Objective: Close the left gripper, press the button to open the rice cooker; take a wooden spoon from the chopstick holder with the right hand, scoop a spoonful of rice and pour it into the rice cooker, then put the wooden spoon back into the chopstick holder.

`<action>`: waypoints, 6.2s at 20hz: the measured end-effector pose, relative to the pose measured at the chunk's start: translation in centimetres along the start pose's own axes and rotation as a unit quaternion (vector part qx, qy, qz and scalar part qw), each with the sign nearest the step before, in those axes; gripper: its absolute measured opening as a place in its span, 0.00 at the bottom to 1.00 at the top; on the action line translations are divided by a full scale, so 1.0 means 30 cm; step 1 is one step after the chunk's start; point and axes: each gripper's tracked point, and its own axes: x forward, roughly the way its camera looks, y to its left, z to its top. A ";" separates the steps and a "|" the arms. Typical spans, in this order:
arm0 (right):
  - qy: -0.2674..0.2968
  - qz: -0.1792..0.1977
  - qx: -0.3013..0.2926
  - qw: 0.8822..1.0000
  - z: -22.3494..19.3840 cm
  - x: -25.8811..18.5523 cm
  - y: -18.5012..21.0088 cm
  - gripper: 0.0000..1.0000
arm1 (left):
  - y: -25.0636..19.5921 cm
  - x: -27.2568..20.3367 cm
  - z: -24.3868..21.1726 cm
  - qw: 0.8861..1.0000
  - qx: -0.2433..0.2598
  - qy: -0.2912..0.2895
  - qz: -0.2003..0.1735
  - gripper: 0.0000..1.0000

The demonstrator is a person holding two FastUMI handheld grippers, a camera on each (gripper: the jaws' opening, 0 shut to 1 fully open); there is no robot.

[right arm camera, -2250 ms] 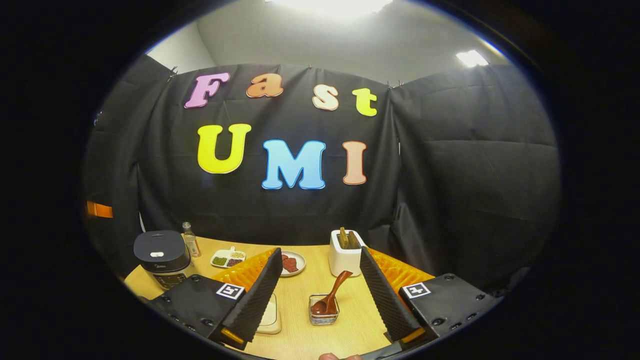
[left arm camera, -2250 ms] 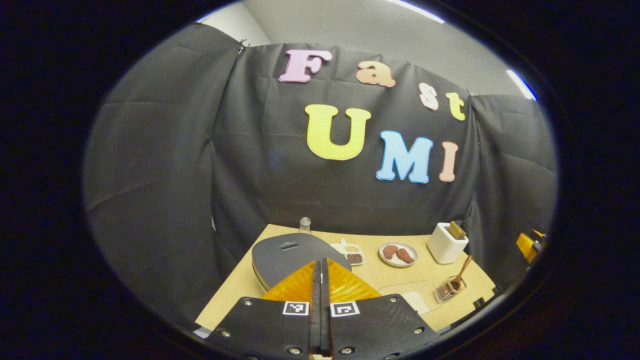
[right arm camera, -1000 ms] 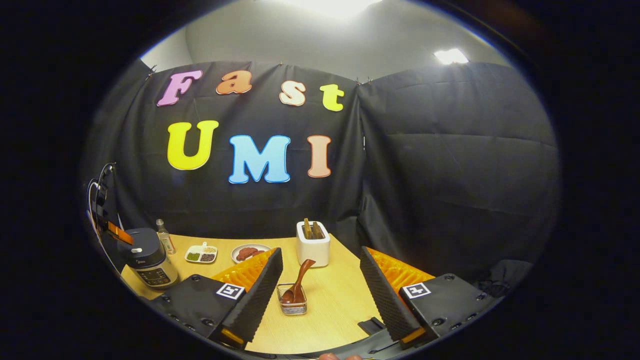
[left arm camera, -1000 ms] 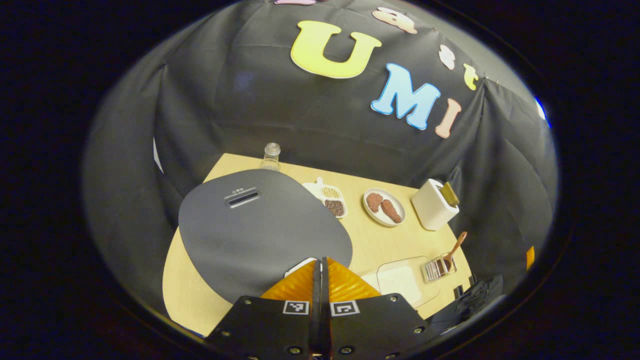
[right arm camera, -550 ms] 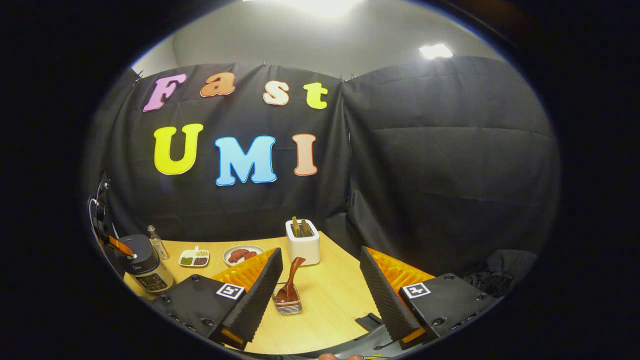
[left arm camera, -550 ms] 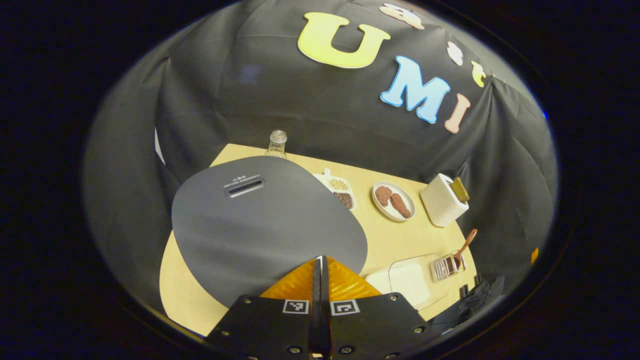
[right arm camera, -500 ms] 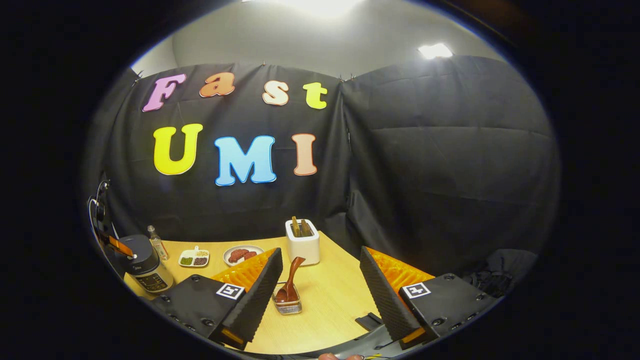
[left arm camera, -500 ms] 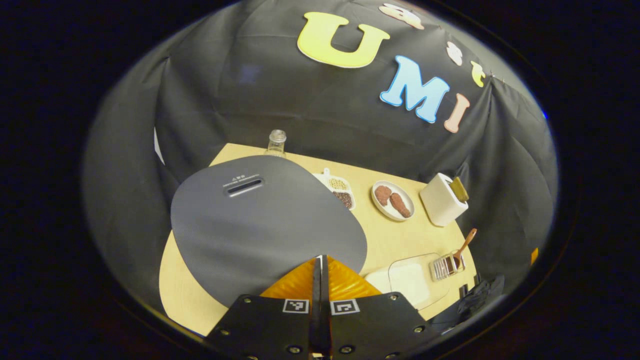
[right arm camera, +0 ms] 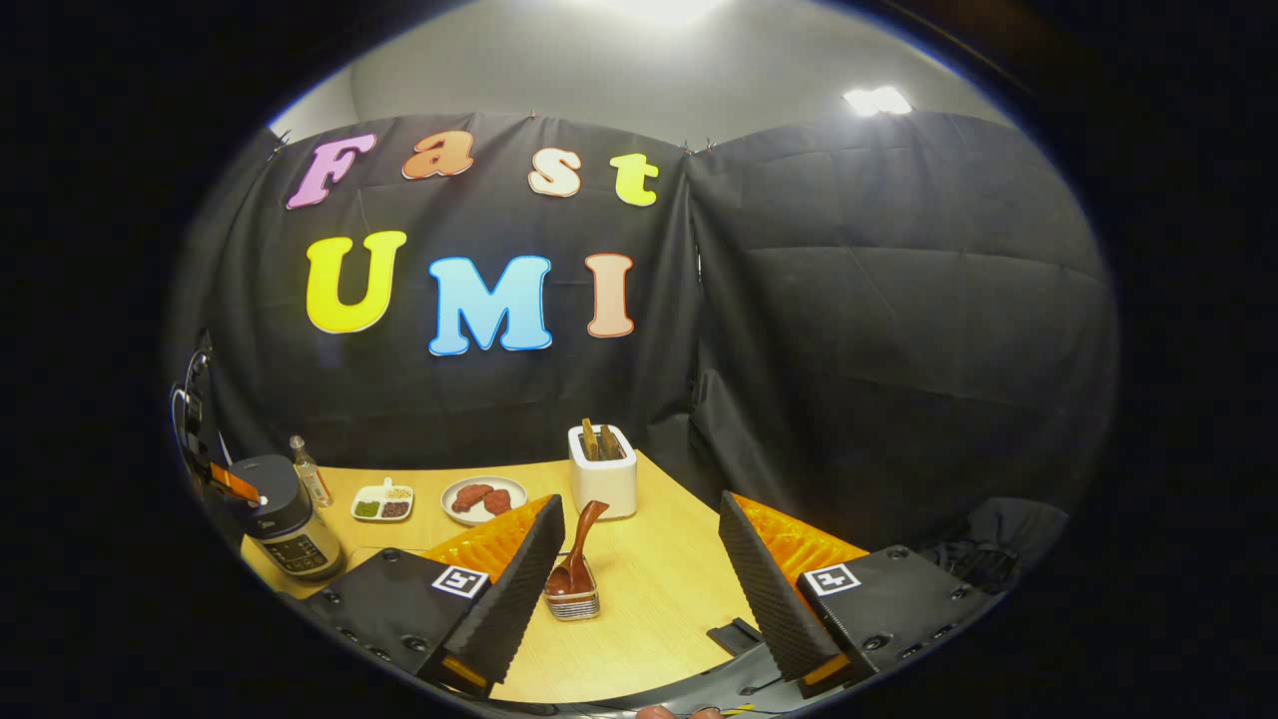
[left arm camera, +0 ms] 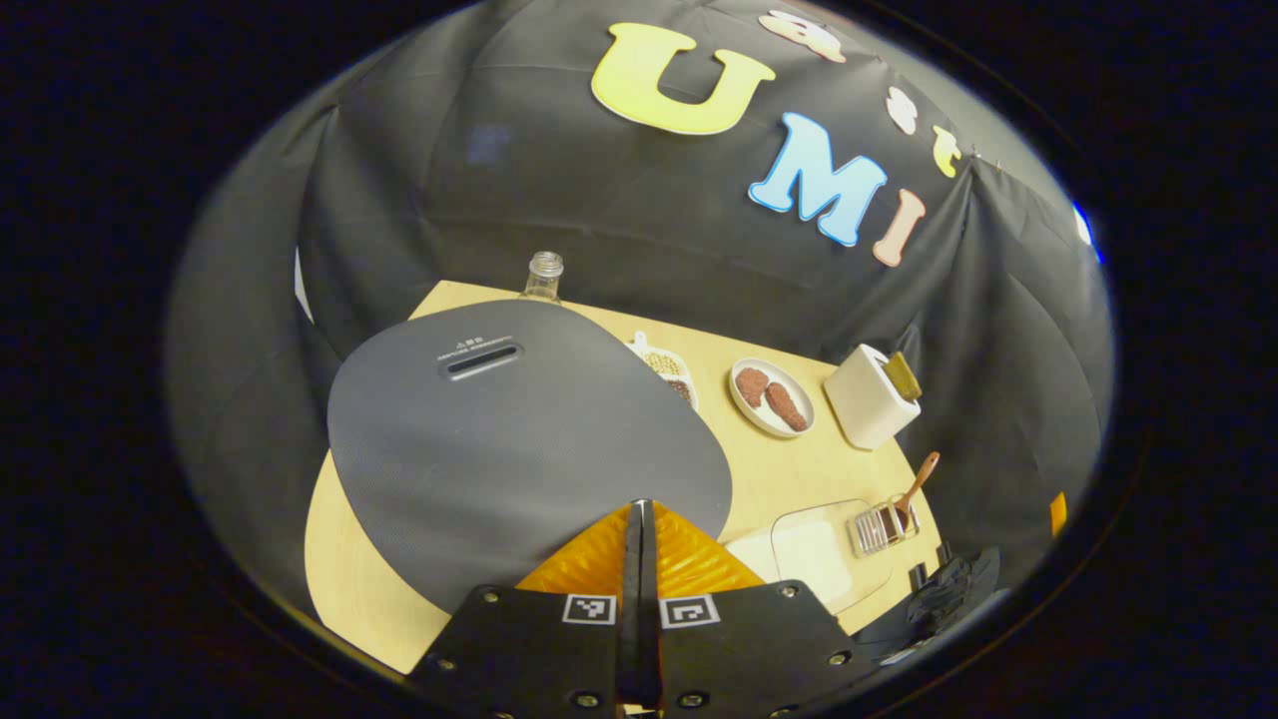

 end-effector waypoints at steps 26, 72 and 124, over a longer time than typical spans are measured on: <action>0.003 0.039 -0.003 0.999 0.070 0.056 0.084 0.99 | -0.177 -0.679 0.379 0.921 0.140 -0.344 0.120 0.00; 0.389 0.205 0.168 0.882 -0.643 0.975 0.383 0.33 | -0.390 -0.498 -0.065 0.937 0.023 -0.206 0.282 0.95; 0.251 0.275 0.011 0.928 -0.386 0.391 0.990 0.21 | 0.098 -0.513 -0.084 0.969 0.027 -0.220 0.111 0.95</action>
